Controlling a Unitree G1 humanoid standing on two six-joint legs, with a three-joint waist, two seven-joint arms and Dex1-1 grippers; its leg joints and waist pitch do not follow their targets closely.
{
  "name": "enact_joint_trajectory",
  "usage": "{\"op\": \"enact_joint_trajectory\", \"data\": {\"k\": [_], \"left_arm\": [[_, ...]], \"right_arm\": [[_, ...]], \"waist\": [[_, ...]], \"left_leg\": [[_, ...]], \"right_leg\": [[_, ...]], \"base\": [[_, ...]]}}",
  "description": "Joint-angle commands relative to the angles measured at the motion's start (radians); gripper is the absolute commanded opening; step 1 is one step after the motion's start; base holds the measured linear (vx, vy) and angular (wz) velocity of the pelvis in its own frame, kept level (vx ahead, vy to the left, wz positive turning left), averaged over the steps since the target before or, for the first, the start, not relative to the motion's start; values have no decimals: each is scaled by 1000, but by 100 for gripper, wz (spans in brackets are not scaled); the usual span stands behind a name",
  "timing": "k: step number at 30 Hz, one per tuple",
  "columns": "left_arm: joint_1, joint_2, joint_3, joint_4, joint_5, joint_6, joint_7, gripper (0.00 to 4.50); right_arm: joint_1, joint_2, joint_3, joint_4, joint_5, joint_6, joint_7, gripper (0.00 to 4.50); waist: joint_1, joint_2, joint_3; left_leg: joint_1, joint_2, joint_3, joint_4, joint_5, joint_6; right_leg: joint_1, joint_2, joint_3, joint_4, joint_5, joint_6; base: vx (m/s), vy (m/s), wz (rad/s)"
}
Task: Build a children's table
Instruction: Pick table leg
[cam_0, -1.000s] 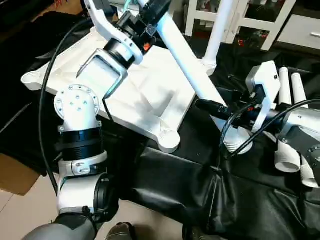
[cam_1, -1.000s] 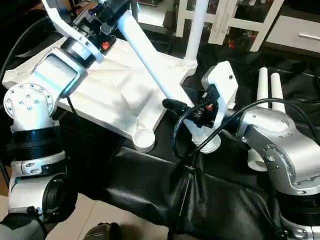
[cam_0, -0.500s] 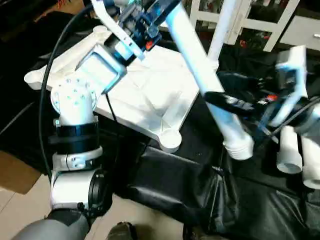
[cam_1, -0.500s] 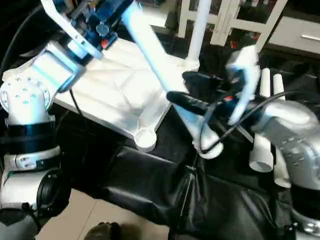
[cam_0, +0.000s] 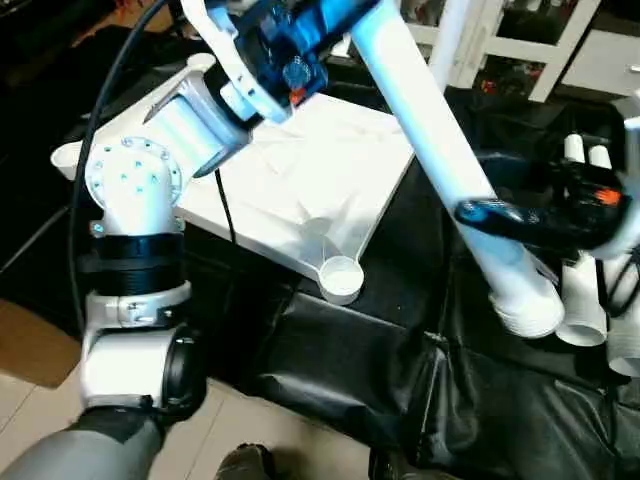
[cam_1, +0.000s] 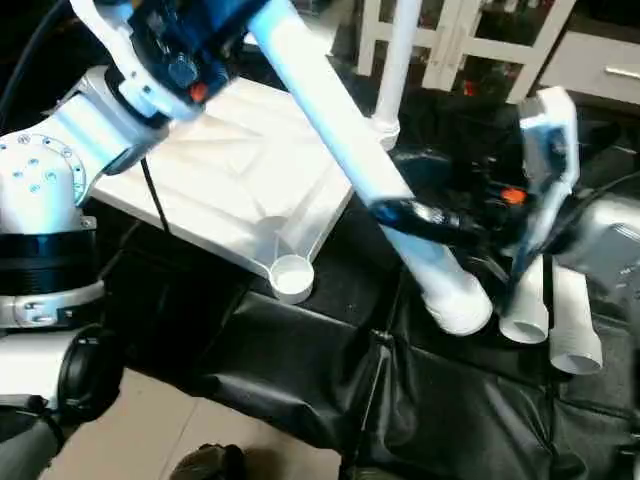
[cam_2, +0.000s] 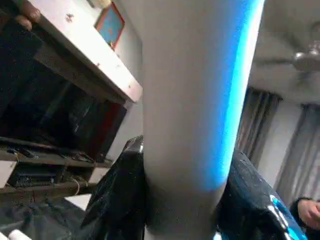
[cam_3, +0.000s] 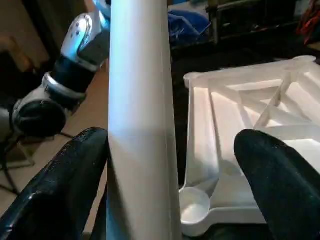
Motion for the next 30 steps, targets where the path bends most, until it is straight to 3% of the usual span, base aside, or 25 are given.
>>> {"op": "enact_joint_trajectory", "data": {"k": [1,7,11,18,25,30], "left_arm": [[-13,7,-8,-18,1,9,-24,151],[-15,11,-26,-20,49,-33,-9,151],[-22,9,-28,-11,91,-78,11,151],[-50,18,-70,44,190,-154,-16,151],[-59,45,-122,54,232,-168,-102,151],[-64,53,-143,53,250,-174,-147,151]], "right_arm": [[6,-7,10,-1,-12,1,4,433],[0,3,65,-29,-43,-21,-3,433],[-14,25,108,-28,-107,-48,-53,433],[-50,88,134,-26,-112,-48,-111,433],[-97,59,189,16,-197,-51,-118,433],[-99,23,205,6,-169,-10,-67,433]], "waist": [[3,-18,-86],[8,-19,-90],[7,-19,-89],[7,-16,-88],[6,-16,-88],[7,-16,-88]], "left_leg": [[18,0,-1,-47,-69,137],[17,1,-2,-45,-54,133],[15,0,-2,-45,-47,132],[17,0,-3,-47,-43,132],[18,1,-2,-48,-47,120],[17,2,-2,-47,-52,127]], "right_leg": [[92,-29,24,-54,-144,-268],[90,-29,24,-51,-141,-261],[90,-29,25,-50,-134,-256],[87,-28,25,-49,-125,-254],[89,-30,27,-45,-101,-271],[93,-31,28,-43,-86,-279]], "base": [[0,0,0],[0,0,0],[0,0,0],[0,0,0],[0,0,0],[0,0,0]]}}
